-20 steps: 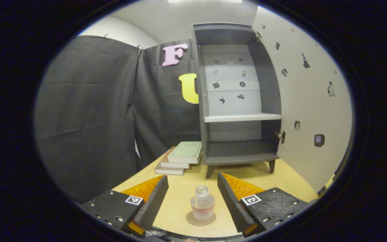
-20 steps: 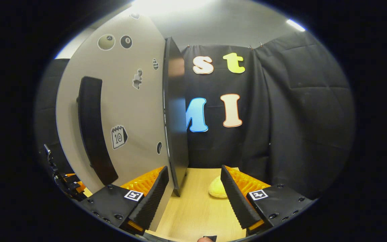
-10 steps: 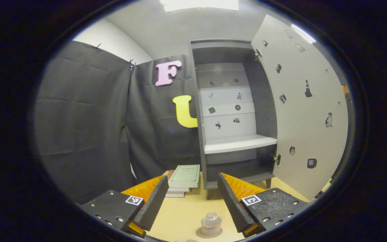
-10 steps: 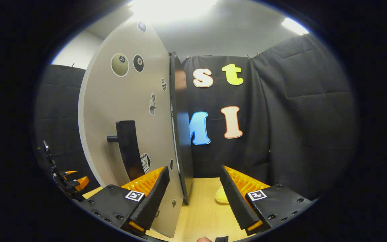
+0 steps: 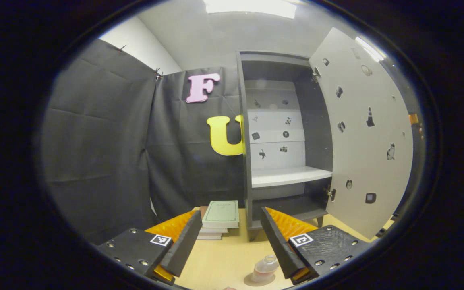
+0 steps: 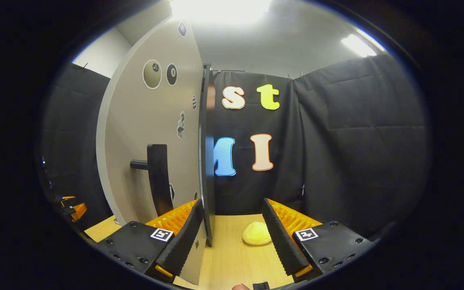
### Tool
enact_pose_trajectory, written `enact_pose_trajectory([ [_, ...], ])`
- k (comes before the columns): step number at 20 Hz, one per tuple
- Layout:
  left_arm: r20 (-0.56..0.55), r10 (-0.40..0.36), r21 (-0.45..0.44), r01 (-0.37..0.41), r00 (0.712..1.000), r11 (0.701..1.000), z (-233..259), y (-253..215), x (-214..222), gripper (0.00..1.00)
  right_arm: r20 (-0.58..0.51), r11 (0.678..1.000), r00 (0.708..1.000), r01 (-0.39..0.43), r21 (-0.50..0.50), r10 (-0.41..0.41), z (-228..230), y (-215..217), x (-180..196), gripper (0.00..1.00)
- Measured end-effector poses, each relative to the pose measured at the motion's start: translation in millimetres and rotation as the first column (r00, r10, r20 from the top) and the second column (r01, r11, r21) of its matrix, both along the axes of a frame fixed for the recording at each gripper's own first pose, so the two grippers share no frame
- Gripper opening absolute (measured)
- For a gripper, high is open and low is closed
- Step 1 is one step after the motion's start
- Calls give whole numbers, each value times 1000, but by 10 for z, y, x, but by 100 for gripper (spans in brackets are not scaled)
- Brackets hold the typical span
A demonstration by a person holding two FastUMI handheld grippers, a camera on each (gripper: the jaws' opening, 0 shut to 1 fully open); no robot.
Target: Open the cabinet door with the right hand, grasp the bottle in the cabinet with the left hand and place it on the coaster, then close the cabinet door with the right hand.
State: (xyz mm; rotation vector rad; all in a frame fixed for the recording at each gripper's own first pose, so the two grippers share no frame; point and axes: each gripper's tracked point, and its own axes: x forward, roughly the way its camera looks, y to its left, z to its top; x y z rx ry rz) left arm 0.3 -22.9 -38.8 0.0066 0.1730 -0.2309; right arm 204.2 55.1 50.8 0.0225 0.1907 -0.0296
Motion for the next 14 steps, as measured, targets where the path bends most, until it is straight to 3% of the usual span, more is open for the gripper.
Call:
enact_pose_trajectory([
  [13,-16,16,-21,-16,1000,1000,-139,606,142,88,-11,995,995,-95,27,96,-78,807,132,90],
  [14,-17,22,-21,-23,1000,1000,-142,668,142,88,-9,994,995,-101,30,101,-79,863,154,94],
])
